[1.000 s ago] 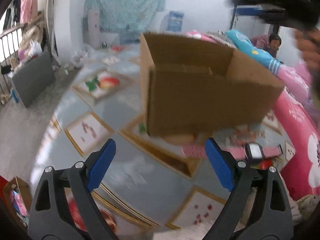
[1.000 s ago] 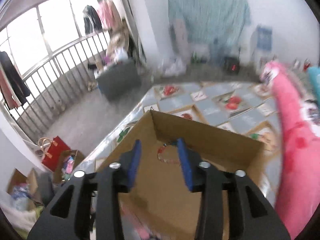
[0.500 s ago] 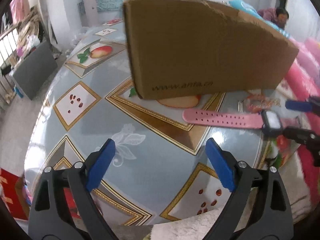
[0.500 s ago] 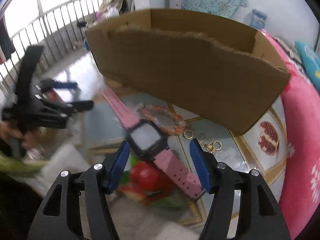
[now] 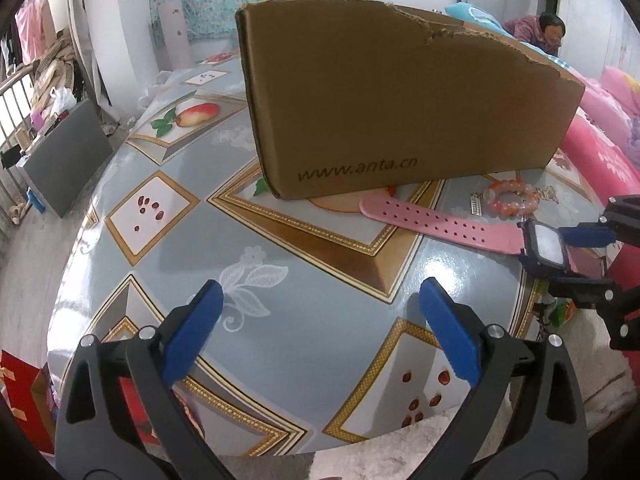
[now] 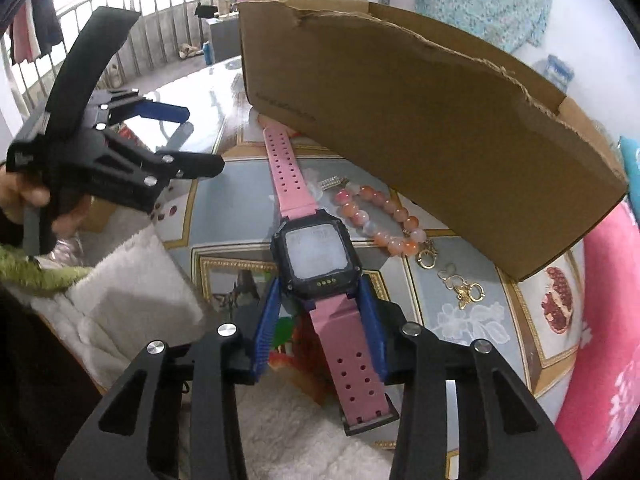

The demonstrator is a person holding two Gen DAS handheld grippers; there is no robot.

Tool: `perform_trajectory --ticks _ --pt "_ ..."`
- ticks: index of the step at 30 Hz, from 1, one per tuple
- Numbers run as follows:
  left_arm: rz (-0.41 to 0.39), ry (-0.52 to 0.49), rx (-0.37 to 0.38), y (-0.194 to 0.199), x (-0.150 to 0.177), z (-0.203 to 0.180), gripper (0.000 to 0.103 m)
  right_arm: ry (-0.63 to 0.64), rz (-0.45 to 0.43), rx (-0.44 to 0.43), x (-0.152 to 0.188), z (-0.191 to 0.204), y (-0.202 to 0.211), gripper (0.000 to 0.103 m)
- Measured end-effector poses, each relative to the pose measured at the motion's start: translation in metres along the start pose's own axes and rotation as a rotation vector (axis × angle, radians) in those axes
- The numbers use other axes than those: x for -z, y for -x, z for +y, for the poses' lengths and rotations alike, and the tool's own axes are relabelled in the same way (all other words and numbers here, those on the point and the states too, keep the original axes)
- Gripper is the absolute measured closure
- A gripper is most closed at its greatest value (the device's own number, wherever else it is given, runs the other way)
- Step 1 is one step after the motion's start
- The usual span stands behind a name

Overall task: Organize jewelry
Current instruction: 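Lift the watch with the right gripper while the left gripper grasps the other strap end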

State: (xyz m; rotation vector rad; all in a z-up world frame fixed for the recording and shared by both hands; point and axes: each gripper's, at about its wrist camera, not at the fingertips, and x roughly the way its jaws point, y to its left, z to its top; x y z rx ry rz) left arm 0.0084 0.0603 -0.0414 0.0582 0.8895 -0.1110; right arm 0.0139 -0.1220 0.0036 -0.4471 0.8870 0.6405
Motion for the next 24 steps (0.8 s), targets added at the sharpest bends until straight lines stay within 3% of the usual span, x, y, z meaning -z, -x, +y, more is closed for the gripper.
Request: perform_trajectory --ticks 3,6,11,13,15,17,20,24 --pt "-0.001 0.008 -0.011 0.002 0.001 -0.002 0.008 -0.018 0.000 -0.017 0.004 -0.002 0.001 0.065" --pt "-0.002 0.016 -0.024 0.003 0.002 -0.003 0.008 -0.123 -0.002 -0.118 0.008 -0.018 0.004 0.065" --pt "0.065 -0.009 -0.023 0.005 -0.005 -0.007 0.008 -0.351 0.001 -0.348 0.014 -0.062 0.001 0.065" --pt "0.038 -0.043 -0.008 0.014 -0.006 -0.012 0.008 -0.397 0.008 -0.420 0.013 -0.071 -0.004 0.065" --pt "-0.031 -0.084 0.055 0.029 -0.008 -0.021 0.008 -0.447 0.025 -0.502 0.014 -0.083 -0.010 0.065" --pt "-0.074 -0.157 0.092 0.038 -0.009 -0.038 0.008 -0.486 0.045 -0.570 0.014 -0.091 -0.016 0.065" --pt "-0.099 -0.336 0.070 0.036 -0.007 -0.069 0.010 -0.506 0.089 -0.662 0.012 -0.101 -0.025 0.065" --pt "-0.117 -0.555 0.016 0.029 -0.001 -0.106 0.024 -0.457 0.135 -0.700 0.004 -0.102 -0.029 0.065"
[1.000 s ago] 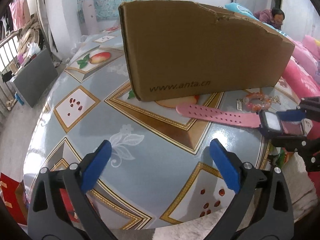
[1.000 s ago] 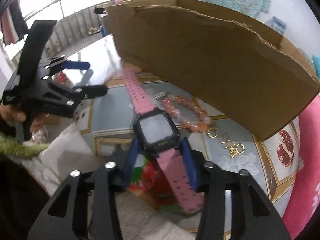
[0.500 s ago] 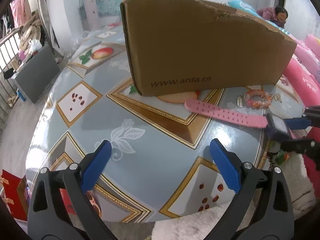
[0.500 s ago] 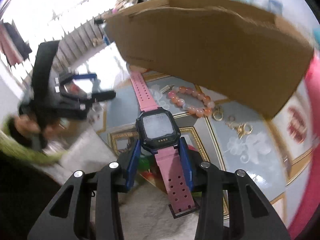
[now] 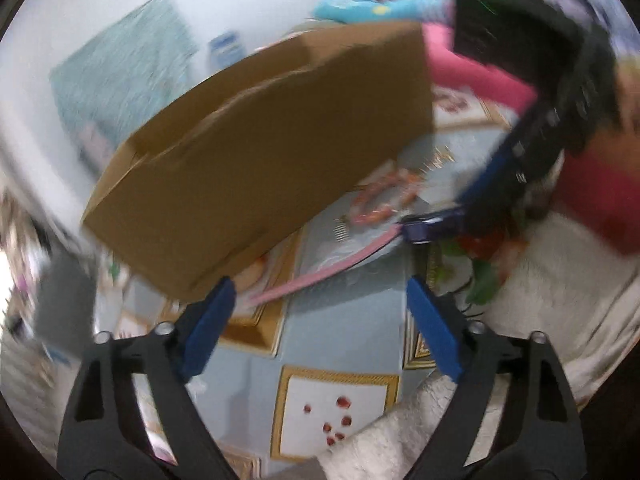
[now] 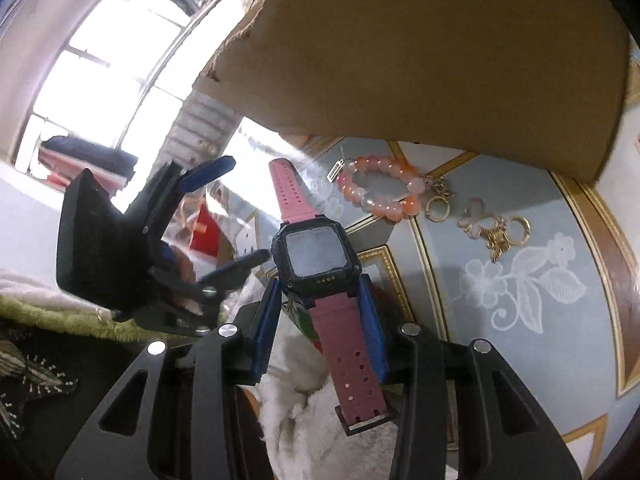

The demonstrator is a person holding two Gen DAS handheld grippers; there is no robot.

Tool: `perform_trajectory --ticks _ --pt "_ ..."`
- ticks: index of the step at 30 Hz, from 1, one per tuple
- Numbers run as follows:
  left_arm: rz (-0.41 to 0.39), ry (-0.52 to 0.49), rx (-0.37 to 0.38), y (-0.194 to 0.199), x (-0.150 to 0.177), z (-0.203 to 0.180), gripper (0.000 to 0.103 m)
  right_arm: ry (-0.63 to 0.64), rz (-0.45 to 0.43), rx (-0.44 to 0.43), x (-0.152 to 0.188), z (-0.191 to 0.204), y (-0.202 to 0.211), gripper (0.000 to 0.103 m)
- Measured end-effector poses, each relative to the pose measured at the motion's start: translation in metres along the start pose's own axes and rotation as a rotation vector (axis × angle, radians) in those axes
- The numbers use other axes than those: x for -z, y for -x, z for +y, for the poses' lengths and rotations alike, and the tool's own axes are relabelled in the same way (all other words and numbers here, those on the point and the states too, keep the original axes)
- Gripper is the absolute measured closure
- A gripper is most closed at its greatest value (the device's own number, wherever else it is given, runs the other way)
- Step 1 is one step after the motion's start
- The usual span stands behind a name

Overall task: Organize jewelry
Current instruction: 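Lift the watch with the right gripper while the left gripper grasps the other strap end, then carry the watch over the box with both grippers and release it inside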

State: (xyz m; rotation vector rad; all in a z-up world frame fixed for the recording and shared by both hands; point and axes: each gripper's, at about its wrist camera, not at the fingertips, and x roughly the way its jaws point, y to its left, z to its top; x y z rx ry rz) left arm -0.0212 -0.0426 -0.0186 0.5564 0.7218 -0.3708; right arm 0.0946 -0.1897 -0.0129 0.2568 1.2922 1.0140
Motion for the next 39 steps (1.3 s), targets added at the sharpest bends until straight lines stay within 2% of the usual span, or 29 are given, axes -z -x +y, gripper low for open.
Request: perform_trajectory --ticks 2,4,6,10,12,15,24,32,35,37,39 --pt "0.013 -0.063 -0.020 -0.008 -0.004 -0.010 0.031 0.003 0.020 -0.013 -0.005 -0.002 -0.003 0.065" --pt "0.004 -0.078 -0.009 -0.010 -0.008 -0.015 0.038 -0.005 0.029 -0.029 -0.007 -0.003 -0.004 0.065" --pt "0.011 -0.065 0.023 -0.012 -0.011 -0.013 0.052 -0.007 0.034 -0.040 -0.008 -0.005 -0.003 0.065" --pt "0.024 -0.035 0.069 -0.017 -0.011 -0.009 0.072 0.005 0.041 -0.043 -0.009 -0.002 -0.006 0.065" --pt "0.038 -0.011 0.089 -0.020 -0.011 -0.006 0.087 0.002 0.037 -0.042 -0.012 -0.002 -0.011 0.065" --pt "0.049 0.039 0.132 -0.021 -0.011 0.001 0.089 0.030 0.025 -0.010 -0.010 0.002 -0.010 0.064" --pt "0.092 0.203 0.243 -0.025 -0.011 0.024 0.091 0.102 -0.054 0.202 0.010 0.036 -0.008 0.063" --pt "0.115 0.283 0.317 -0.030 -0.011 0.036 0.091 0.267 -0.103 0.563 0.032 0.079 -0.024 0.063" --pt "0.118 0.313 0.337 -0.032 -0.011 0.039 0.091 0.315 -0.111 0.676 0.037 0.086 -0.035 0.072" --pt "0.118 0.328 0.346 -0.031 -0.010 0.042 0.091 0.295 -0.124 0.679 0.036 0.084 -0.034 0.086" --pt "0.115 0.339 0.352 -0.033 -0.011 0.043 0.091 0.267 -0.144 0.687 0.034 0.082 -0.033 0.092"
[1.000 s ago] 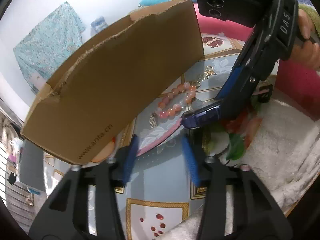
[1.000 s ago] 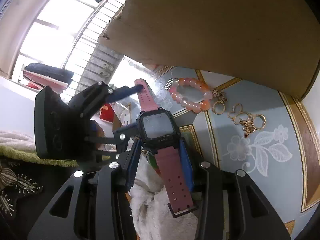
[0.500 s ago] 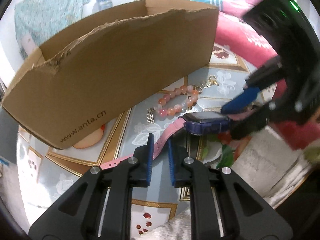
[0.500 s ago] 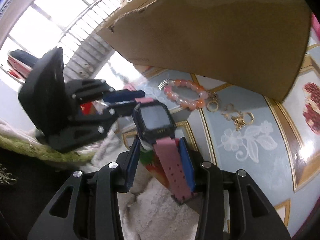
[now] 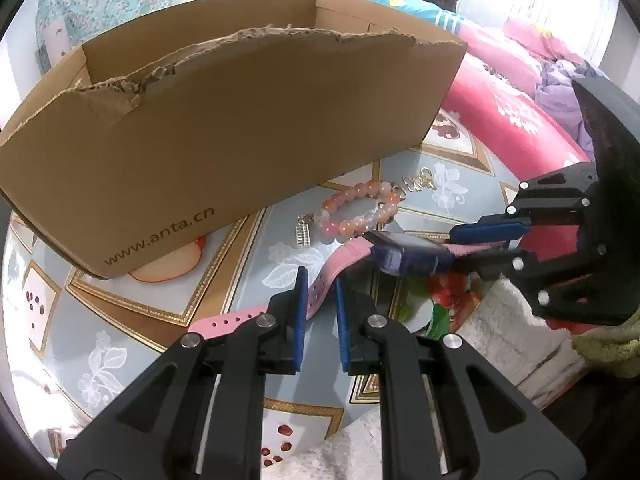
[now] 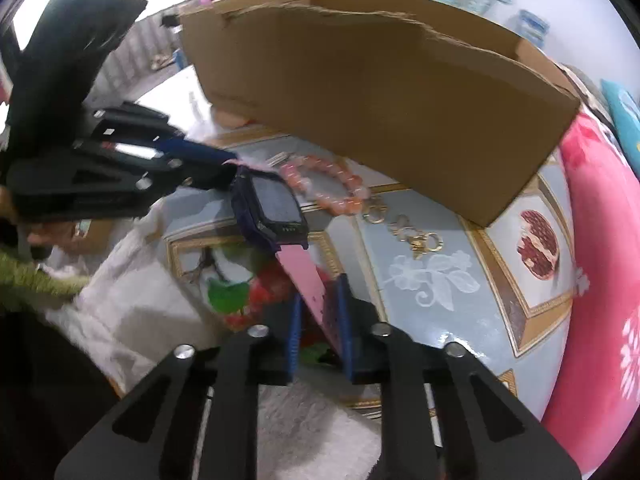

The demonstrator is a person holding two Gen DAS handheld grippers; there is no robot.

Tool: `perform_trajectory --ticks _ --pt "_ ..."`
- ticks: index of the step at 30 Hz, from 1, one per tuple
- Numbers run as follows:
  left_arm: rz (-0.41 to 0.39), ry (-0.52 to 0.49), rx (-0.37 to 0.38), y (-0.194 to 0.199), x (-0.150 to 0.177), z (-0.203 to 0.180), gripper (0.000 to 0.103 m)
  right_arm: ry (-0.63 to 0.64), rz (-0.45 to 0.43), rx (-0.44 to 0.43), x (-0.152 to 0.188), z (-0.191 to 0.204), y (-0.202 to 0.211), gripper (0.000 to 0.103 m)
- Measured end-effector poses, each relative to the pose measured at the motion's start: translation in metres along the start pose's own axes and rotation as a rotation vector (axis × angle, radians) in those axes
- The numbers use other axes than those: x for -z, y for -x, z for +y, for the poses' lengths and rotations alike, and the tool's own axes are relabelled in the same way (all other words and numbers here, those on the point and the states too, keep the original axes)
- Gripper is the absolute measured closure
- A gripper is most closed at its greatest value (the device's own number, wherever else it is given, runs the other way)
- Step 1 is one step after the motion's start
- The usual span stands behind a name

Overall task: Organize jewelry
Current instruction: 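Carry the watch over the box with both grippers and release it inside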

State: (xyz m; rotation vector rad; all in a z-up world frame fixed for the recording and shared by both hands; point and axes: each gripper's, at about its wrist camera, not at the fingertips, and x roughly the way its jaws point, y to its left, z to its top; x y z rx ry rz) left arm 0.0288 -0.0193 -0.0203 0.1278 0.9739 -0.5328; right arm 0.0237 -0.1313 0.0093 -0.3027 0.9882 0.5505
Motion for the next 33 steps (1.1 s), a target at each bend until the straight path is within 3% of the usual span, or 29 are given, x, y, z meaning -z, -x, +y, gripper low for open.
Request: perform_trajectory --ticks 5,10,14,19,22,26,30,33 --pt "-0.009 0.004 -0.013 0.003 -0.001 -0.001 0.094 -0.163 -0.069 -0.003 -0.003 -0.011 0.005 0.097" --pt "-0.056 0.004 -0.016 0.026 0.000 -0.006 0.101 -0.196 -0.139 -0.001 -0.004 -0.018 0.022 0.097" --pt "-0.141 -0.016 -0.042 0.064 -0.009 -0.014 0.101 -0.123 -0.189 0.017 -0.018 -0.011 0.052 0.097" --pt "-0.294 -0.051 -0.088 0.123 -0.041 -0.016 0.101 -0.004 -0.320 0.045 -0.060 -0.010 0.108 0.098" --pt "-0.333 -0.056 -0.111 0.140 -0.066 -0.008 0.101 0.012 -0.346 -0.005 -0.094 -0.026 0.121 0.098" --pt "-0.270 0.002 -0.093 0.130 -0.111 0.023 0.101 -0.016 -0.249 -0.088 -0.149 -0.061 0.097 0.098" --pt "-0.105 0.100 -0.032 0.085 -0.148 0.061 0.101 -0.117 -0.025 -0.178 -0.192 -0.109 0.038 0.098" --pt "0.007 0.131 -0.018 0.047 -0.169 0.081 0.101 -0.142 0.087 -0.157 -0.207 -0.123 0.004 0.098"
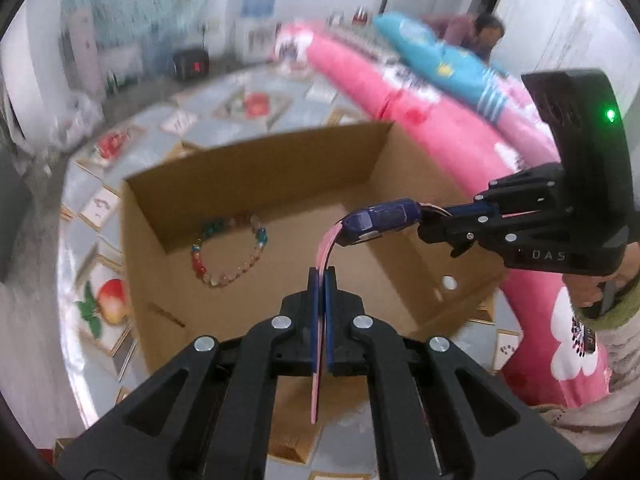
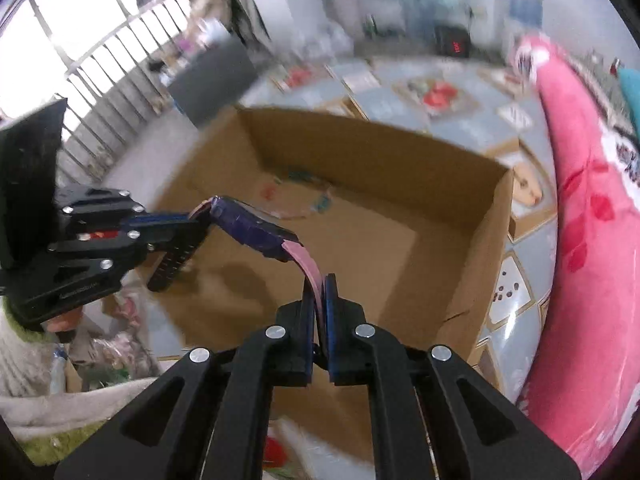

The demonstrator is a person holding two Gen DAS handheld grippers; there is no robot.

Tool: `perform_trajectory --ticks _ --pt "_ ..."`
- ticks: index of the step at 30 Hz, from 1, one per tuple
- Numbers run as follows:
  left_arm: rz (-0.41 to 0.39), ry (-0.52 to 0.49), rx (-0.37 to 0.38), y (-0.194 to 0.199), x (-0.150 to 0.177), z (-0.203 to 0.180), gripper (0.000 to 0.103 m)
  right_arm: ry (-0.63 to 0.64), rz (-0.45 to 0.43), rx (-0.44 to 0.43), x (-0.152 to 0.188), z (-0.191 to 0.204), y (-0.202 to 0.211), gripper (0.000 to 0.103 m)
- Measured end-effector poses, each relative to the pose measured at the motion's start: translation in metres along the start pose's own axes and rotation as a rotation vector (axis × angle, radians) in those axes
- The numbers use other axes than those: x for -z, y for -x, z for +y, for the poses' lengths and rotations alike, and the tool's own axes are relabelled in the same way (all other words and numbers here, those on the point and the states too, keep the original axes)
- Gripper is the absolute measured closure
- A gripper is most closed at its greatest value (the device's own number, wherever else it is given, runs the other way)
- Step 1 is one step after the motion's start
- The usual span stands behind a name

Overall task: Organize jewelry
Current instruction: 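Carry the watch over the box with both grippers and release it inside, then withdraw both open grippers from the box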

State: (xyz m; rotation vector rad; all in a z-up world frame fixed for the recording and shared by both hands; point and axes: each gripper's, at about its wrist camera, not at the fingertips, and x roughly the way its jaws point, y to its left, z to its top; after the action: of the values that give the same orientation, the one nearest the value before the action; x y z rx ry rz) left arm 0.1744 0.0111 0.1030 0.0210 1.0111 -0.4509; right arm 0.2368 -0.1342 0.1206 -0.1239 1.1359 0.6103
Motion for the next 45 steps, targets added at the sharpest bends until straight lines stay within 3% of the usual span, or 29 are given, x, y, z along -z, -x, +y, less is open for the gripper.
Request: perform_trajectory --ticks 3,7,9,11,13,17,20,24,27,31,33,35,39,45 --pt "0.112 0.054 0.040 -0.039 -0.015 0.015 0.101 -0.027 0.082 0.038 -0.020 -0.022 -0.025 0.097" --pt "0.201 0.121 0.060 -0.080 -0.032 0.032 0.099 -0.023 0.105 0.099 -0.039 -0.036 -0.038 0.088" --pt "0.229 0.179 0.039 -0.096 -0.036 0.042 0.084 -0.005 0.061 0.142 -0.047 -0.041 -0.035 0.081" --pt "0.238 0.212 0.026 -0.107 -0.038 0.050 0.075 0.019 0.017 0.166 -0.048 -0.040 -0.026 0.076" --pt "0.248 0.260 0.051 -0.112 -0.037 0.057 0.073 0.020 -0.017 0.177 -0.051 -0.041 -0.019 0.072" --pt "0.167 0.293 0.066 -0.097 -0.037 0.063 0.071 0.038 -0.052 0.209 -0.050 -0.037 -0.010 0.072" --pt "0.084 0.285 0.055 -0.070 -0.034 0.064 0.060 0.068 -0.044 0.217 -0.048 -0.027 -0.009 0.072" --pt "-0.042 0.232 -0.034 -0.024 -0.022 0.059 0.045 0.083 -0.032 0.218 -0.044 -0.013 -0.007 0.071" --pt "-0.168 0.185 -0.094 0.020 0.002 0.054 0.036 0.058 -0.064 0.196 -0.036 -0.008 0.006 0.070" --pt "-0.377 0.157 -0.144 0.080 0.056 0.049 0.025 0.014 -0.192 0.180 -0.008 -0.002 0.045 0.058" --pt "-0.451 0.171 -0.180 0.096 0.081 0.049 0.020 -0.020 -0.243 0.182 0.005 -0.005 0.059 0.050" --pt "-0.501 0.198 -0.168 0.101 0.101 0.050 0.019 -0.095 -0.291 0.193 0.025 -0.015 0.073 0.044" --pt "-0.498 0.247 -0.101 0.085 0.115 0.055 0.019 -0.254 -0.265 0.156 0.052 -0.042 0.065 0.043" --pt "-0.386 0.359 -0.080 0.043 0.111 0.071 0.019 -0.436 -0.136 0.095 0.077 -0.079 0.014 0.043"
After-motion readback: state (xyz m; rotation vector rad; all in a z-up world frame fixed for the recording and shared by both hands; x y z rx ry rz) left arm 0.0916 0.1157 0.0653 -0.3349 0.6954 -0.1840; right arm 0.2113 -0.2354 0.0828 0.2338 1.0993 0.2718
